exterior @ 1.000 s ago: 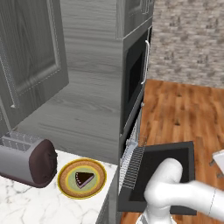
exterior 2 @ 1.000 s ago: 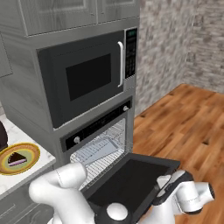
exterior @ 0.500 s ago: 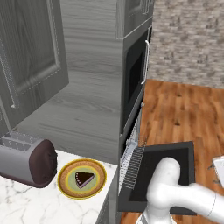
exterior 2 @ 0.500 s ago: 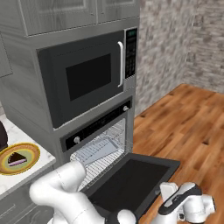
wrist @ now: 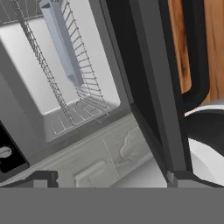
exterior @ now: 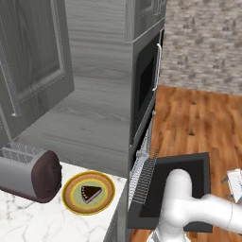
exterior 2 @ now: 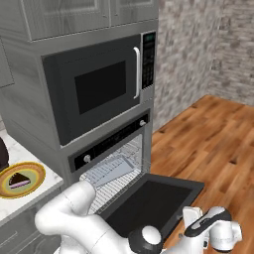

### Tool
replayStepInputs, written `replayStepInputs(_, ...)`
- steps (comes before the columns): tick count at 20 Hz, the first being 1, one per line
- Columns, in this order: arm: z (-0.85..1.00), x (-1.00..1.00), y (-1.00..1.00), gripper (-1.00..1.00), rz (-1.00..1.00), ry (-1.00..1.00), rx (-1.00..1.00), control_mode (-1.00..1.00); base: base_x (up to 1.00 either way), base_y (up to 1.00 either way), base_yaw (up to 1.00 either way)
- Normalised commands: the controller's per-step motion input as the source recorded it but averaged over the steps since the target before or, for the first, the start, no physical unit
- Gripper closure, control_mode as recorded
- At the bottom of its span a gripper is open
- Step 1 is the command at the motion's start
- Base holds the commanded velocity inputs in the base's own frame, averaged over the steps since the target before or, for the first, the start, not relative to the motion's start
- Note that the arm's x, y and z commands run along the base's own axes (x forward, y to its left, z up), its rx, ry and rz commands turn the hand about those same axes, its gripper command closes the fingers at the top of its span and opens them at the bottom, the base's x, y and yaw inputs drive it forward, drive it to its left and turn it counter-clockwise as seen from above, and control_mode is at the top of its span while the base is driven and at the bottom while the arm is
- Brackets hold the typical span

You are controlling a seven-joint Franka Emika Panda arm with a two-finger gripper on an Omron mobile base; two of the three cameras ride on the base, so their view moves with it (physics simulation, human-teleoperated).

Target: Take the baked cake out of the oven and place it on the plate for cooling. Then close the oven door.

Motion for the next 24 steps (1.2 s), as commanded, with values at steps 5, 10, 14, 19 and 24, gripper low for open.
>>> replayStepInputs(5, -0.39, 0.34, -0.01, -1.0, 0.07, -0.12, 0.09, -1.0, 0.0, 0.0, 0.0)
replayStepInputs(10, -0.44, 0.33, -0.11, -1.0, 0.07, -0.2, 0.08, -1.0, 0.0, 0.0, 0.0)
replayStepInputs(14, -0.62, 0.23, -0.19, -1.0, 0.08, -0.23, 0.06, -1.0, 0.0, 0.0, 0.0)
replayStepInputs(19, -0.66, 0.03, -0.08, -1.0, 0.11, -0.26, 0.07, -1.0, 0.0, 0.0, 0.0)
replayStepInputs(24, -0.29, -0.12, 0.0, -1.0, 0.15, -0.39, 0.09, -1.0, 0.0, 0.0, 0.0)
